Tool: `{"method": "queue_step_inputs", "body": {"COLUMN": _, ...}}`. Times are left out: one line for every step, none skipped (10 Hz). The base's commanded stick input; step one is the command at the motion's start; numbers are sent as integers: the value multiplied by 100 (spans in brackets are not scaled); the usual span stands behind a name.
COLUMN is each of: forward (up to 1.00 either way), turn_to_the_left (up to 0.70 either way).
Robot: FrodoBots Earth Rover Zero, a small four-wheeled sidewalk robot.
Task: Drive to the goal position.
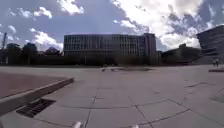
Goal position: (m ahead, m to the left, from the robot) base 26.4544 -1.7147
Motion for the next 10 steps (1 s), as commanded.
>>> {"method": "queue_step_inputs", "body": {"forward": 70, "turn_to_the_left": 0}}
{"method": "queue_step_inputs", "body": {"forward": 70, "turn_to_the_left": 0}}
{"method": "queue_step_inputs", "body": {"forward": 70, "turn_to_the_left": 0}}
{"method": "queue_step_inputs", "body": {"forward": 70, "turn_to_the_left": 0}}
{"method": "queue_step_inputs", "body": {"forward": 70, "turn_to_the_left": 0}}
{"method": "queue_step_inputs", "body": {"forward": 70, "turn_to_the_left": 0}}
{"method": "queue_step_inputs", "body": {"forward": 70, "turn_to_the_left": 0}}
{"method": "queue_step_inputs", "body": {"forward": 70, "turn_to_the_left": 0}}
{"method": "queue_step_inputs", "body": {"forward": 70, "turn_to_the_left": 0}}
{"method": "queue_step_inputs", "body": {"forward": 70, "turn_to_the_left": 0}}
